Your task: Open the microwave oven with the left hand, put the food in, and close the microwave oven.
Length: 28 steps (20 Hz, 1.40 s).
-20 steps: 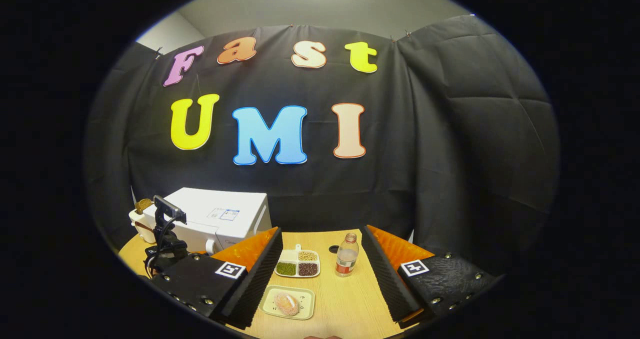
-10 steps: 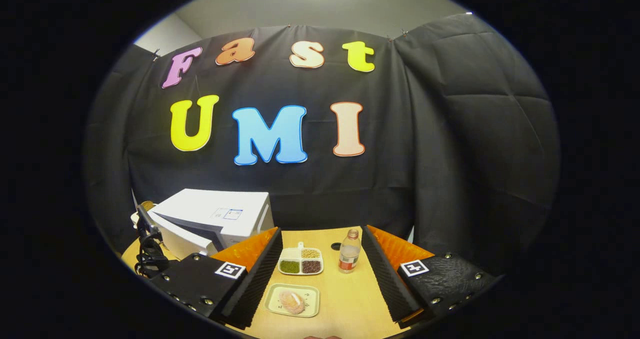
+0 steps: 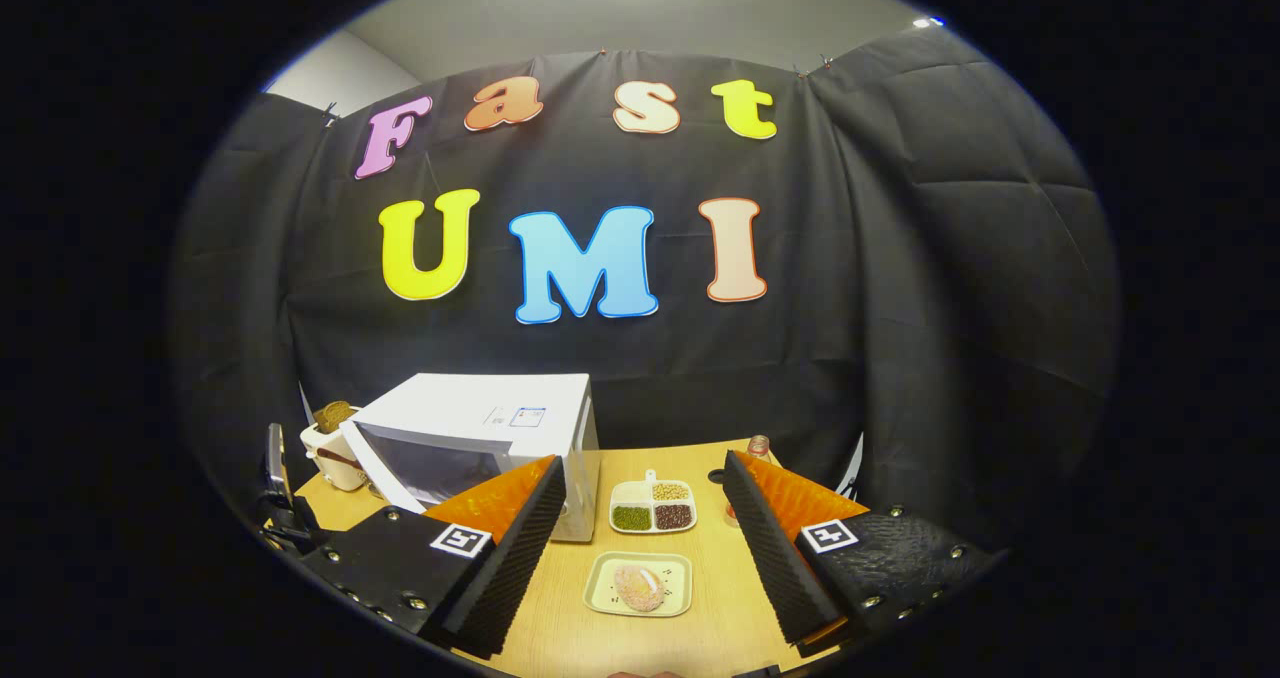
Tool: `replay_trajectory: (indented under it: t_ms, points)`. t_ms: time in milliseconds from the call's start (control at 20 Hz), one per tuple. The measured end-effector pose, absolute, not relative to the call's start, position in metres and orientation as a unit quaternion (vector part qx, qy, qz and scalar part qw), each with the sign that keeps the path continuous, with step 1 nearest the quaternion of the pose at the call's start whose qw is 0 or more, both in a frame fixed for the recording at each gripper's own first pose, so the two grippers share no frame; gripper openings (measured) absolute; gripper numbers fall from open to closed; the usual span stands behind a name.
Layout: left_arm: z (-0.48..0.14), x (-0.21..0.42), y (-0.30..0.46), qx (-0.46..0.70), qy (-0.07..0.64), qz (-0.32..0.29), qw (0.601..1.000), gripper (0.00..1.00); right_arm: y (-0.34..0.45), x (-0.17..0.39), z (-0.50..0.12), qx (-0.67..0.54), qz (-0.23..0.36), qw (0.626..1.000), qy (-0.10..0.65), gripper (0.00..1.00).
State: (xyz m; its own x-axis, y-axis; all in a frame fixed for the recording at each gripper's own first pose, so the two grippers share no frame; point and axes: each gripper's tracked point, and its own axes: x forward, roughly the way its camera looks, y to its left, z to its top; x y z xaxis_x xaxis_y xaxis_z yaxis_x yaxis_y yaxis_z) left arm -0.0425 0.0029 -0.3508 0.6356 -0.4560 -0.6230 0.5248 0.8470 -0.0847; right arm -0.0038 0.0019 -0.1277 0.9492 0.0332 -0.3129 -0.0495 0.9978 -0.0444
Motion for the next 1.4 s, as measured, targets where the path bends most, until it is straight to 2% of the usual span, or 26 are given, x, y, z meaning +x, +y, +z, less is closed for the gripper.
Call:
replay_trajectory:
  t_ms: [450, 850, 1050, 1200, 1400]
  points:
    - [-0.336, -0.12, 0.088, 0.071, 0.352, -0.321, 0.877, 0.07, 0.046, -0.037, -0.144, -0.015, 0.034, 0.984, 0.176, 0.97]
    - [-0.332, -0.153, 0.157, 0.077, 0.371, -0.338, 0.861, 0.07, 0.064, -0.045, -0.189, 0.007, 0.058, 0.975, 0.214, 0.97]
    - [-0.328, -0.165, 0.194, 0.088, 0.384, -0.344, 0.852, 0.07, 0.044, -0.036, -0.22, 0.052, 0.038, 0.968, 0.243, 0.97]
    - [-0.327, -0.168, 0.22, 0.089, 0.392, -0.339, 0.851, 0.07, 0.028, -0.033, -0.233, 0.05, 0.015, 0.966, 0.254, 0.98]
    - [-0.326, -0.176, 0.25, 0.084, 0.398, -0.325, 0.854, 0.07, 0.025, -0.028, -0.241, 0.038, 0.012, 0.964, 0.263, 0.98]
